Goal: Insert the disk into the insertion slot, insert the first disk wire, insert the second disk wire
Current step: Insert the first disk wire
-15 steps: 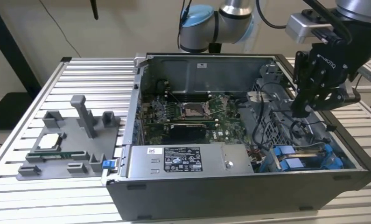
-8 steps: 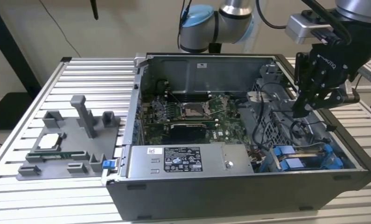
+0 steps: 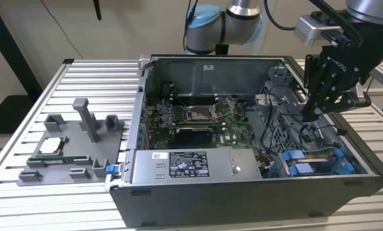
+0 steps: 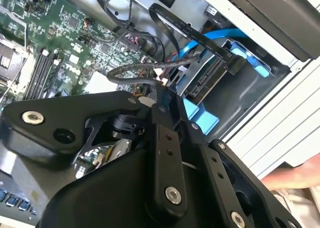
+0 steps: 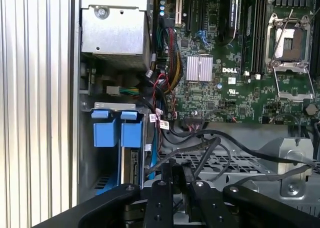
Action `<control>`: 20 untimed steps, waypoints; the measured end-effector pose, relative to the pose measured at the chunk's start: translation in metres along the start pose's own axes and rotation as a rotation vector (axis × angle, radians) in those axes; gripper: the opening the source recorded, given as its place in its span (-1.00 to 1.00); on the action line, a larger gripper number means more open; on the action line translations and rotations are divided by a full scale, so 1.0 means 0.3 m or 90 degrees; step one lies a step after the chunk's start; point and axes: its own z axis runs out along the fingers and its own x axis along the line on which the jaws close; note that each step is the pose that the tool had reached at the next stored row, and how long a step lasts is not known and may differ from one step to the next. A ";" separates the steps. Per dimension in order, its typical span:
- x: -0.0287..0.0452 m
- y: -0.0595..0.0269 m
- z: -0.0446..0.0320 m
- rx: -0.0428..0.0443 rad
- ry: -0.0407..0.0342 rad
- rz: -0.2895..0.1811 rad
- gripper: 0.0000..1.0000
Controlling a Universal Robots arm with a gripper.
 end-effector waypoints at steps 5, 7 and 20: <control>0.000 0.000 0.001 0.0000 0.0002 0.000 -1.00; 0.002 0.000 0.002 0.0000 0.0003 0.000 -1.00; 0.105 -0.008 0.016 -0.0019 0.0006 0.000 -1.00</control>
